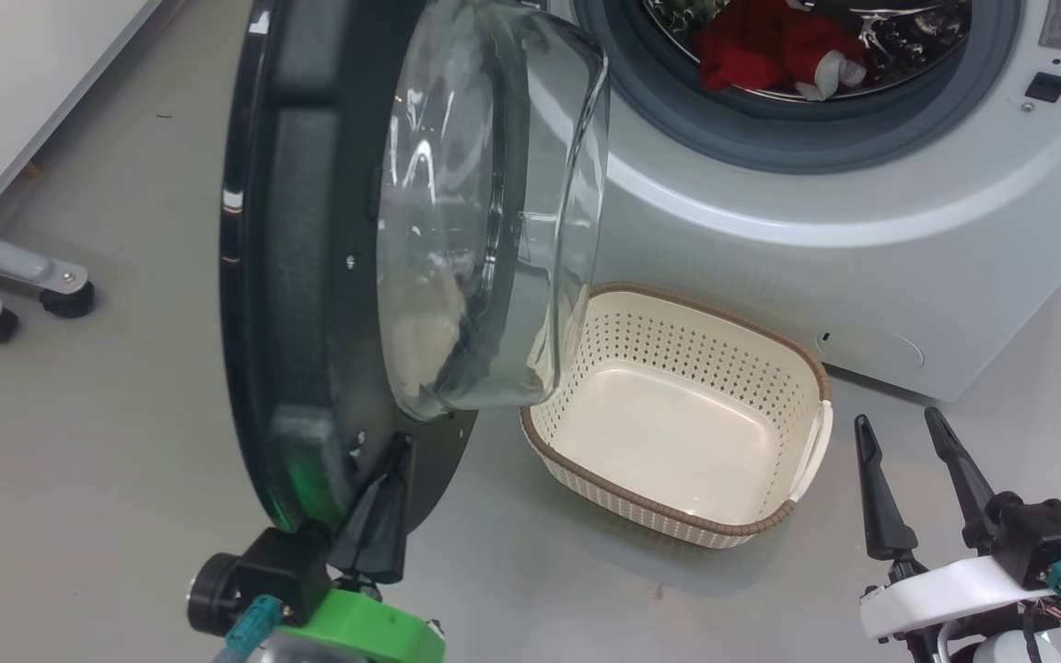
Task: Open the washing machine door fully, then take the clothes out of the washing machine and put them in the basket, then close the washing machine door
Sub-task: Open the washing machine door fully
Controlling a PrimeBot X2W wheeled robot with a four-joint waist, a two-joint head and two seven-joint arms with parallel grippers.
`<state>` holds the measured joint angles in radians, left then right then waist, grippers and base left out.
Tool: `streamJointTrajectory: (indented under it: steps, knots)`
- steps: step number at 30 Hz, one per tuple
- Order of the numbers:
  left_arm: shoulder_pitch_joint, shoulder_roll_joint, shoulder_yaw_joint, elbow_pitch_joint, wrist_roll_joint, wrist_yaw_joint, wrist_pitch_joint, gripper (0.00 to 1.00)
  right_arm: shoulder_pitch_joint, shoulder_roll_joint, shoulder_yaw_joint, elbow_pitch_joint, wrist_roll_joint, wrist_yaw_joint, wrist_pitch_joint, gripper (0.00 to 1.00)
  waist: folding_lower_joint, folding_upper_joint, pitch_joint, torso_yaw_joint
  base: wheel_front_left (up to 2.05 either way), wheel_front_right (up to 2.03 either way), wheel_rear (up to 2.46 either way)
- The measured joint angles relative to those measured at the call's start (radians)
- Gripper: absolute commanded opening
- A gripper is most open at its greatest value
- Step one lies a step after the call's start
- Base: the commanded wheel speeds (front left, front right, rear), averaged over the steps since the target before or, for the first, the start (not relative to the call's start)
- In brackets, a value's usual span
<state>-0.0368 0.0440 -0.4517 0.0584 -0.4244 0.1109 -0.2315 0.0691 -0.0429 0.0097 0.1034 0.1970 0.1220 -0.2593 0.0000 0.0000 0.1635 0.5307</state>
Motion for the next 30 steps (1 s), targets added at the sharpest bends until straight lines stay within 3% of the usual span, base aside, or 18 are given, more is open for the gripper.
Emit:
streamJointTrajectory:
  steps: [30]
  knots:
    - [-0.009,-0.011,0.351,0.063,0.048,0.007,-0.018,0.00,-0.005,0.001,0.012,0.004,0.002,0.000,0.000,1.00,0.0000,0.0000,0.011,-0.063,0.00,0.00,0.00]
